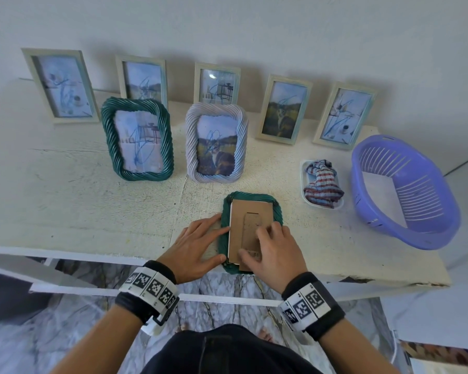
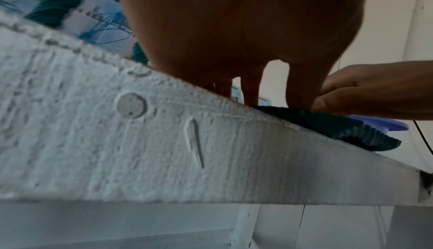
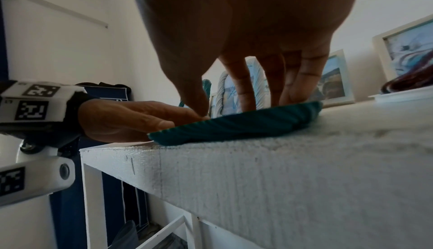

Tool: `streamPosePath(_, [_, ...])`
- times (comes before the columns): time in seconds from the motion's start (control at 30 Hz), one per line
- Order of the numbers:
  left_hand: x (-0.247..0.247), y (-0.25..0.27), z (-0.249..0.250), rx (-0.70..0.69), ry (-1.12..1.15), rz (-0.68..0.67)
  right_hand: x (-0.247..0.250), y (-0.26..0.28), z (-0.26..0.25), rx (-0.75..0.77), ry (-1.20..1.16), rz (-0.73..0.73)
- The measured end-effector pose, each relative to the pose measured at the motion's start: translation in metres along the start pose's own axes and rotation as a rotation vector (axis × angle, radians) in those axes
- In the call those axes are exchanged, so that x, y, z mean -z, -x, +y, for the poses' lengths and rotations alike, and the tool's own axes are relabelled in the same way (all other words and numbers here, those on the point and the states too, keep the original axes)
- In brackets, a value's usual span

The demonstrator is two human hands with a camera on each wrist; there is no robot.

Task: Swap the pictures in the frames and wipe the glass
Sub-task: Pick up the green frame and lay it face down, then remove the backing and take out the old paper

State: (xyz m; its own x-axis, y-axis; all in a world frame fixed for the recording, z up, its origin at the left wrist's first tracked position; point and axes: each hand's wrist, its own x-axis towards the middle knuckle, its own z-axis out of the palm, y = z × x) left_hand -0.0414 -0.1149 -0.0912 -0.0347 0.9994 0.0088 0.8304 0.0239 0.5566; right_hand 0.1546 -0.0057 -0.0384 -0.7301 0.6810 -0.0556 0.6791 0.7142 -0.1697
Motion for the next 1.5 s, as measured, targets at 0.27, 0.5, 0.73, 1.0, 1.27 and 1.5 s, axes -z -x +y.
streamPosePath(0.27, [-0.002, 0.000, -0.002, -0.011, -0.022, 0.023, 0.007, -0.006, -0.013, -0.113, -0.070, -0.011])
streamPosePath(0.5, [-0.003, 0.000, -0.002, 0.018, 0.001, 0.018, 0.028, 0.000, 0.012, -0.188, -0.557, -0.005])
streamPosePath(0.73, [-0.006, 0.000, -0.001, 0.028, 0.023, 0.032, 0.051, 0.019, 0.063, -0.541, -1.495, 0.068])
streamPosePath(1.0, [-0.007, 0.000, -0.002, 0.032, 0.032, 0.040, 0.069, 0.045, 0.098, -0.368, -0.542, 0.000])
streamPosePath(1.27, [-0.008, 0.000, -0.002, 0.037, 0.036, 0.044, 0.031, 0.031, 0.090, -0.419, -0.065, -0.140])
streamPosePath(1.5, [-0.008, 0.001, -0.003, 0.032, 0.039, 0.058, 0.026, 0.015, 0.092, -0.435, -0.051, -0.107])
